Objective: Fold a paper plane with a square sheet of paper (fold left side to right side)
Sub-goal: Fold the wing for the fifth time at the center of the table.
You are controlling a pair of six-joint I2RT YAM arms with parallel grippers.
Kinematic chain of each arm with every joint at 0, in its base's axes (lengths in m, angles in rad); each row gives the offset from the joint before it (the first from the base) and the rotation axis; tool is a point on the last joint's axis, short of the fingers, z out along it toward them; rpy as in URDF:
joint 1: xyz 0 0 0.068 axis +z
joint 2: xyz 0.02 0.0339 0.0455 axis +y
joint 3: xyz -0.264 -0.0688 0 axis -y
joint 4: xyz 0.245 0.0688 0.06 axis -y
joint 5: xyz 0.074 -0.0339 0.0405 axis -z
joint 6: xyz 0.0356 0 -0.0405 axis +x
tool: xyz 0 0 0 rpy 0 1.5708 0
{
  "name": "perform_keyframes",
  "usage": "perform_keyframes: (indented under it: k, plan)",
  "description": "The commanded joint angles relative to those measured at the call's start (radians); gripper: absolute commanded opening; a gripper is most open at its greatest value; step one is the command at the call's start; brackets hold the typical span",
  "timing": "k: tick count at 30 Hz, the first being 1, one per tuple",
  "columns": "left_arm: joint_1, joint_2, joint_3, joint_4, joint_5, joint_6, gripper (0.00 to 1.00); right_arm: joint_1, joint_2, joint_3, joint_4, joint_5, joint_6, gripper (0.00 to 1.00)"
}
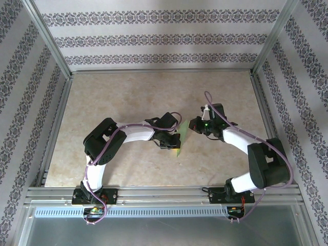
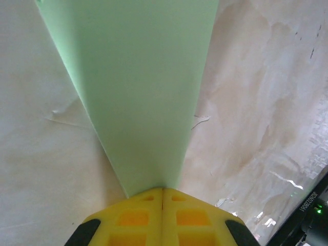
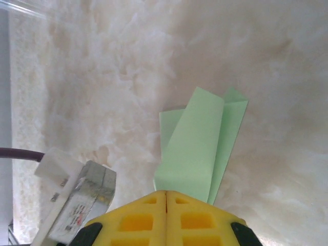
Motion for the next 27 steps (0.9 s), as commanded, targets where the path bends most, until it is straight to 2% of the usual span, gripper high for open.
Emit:
perform_keyframes:
  k: [1, 5, 11, 27]
  plan:
    - [-0.013, 0.061, -0.011, -0.13, -0.11, 0.035, 0.0, 0.001, 0.004, -0.057, 0.03, -0.054, -0.011, 0.0]
    - [-0.016, 0.07, 0.0, -0.146, -0.118, 0.042, 0.0, 0.017, 0.063, -0.074, 0.132, -0.11, 0.011, 0.0]
    - [-0.02, 0.078, 0.015, -0.172, -0.132, 0.049, 0.0, 0.049, 0.162, -0.026, 0.193, -0.107, 0.011, 0.0]
    - [-0.02, 0.106, 0.055, -0.247, -0.157, 0.072, 0.0, 0.057, 0.322, 0.074, 0.156, -0.034, -0.049, 0.0]
